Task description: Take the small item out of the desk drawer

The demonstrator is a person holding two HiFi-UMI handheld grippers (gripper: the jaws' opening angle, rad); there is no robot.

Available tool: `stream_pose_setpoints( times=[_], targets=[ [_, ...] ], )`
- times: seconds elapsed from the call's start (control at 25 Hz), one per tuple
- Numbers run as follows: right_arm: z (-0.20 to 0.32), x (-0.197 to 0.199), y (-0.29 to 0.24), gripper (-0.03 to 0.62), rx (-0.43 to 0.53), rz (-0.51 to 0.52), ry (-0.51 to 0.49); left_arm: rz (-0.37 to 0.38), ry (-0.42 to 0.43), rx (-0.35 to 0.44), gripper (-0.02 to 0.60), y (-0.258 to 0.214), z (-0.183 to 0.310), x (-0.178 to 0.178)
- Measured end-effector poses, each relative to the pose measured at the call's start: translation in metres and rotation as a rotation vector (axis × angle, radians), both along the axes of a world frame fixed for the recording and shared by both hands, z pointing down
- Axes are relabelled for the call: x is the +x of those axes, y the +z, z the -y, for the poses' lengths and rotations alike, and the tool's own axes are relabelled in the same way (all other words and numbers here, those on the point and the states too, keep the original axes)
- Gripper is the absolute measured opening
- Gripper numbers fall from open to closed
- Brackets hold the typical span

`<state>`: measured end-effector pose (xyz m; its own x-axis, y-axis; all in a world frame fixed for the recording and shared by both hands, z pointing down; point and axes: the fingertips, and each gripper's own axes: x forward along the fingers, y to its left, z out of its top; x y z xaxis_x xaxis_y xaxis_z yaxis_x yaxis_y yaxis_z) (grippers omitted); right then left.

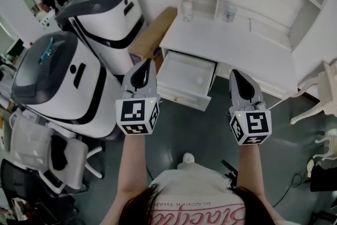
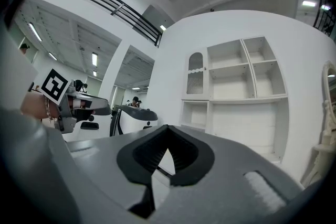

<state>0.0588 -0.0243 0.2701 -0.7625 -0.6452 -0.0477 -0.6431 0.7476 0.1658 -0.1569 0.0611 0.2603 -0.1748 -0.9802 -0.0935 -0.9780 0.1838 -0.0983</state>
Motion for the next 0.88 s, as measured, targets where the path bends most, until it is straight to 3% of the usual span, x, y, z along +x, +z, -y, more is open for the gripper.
stream_pose_setpoints(
  times=[0.44, 0.88],
  targets=[
    [0.029, -0.009, 0.004, 0.002, -0.004, -0.009, -0.032, -0.015, -0.022, -0.014, 0.012, 0.009, 0.027, -0.001],
    [0.054, 0.003, 0.006, 0.002, -0.016, 0.012, 0.024, 0.008, 0.028, -0.01, 0.012, 0.004, 0.057, 0.006]
  ],
)
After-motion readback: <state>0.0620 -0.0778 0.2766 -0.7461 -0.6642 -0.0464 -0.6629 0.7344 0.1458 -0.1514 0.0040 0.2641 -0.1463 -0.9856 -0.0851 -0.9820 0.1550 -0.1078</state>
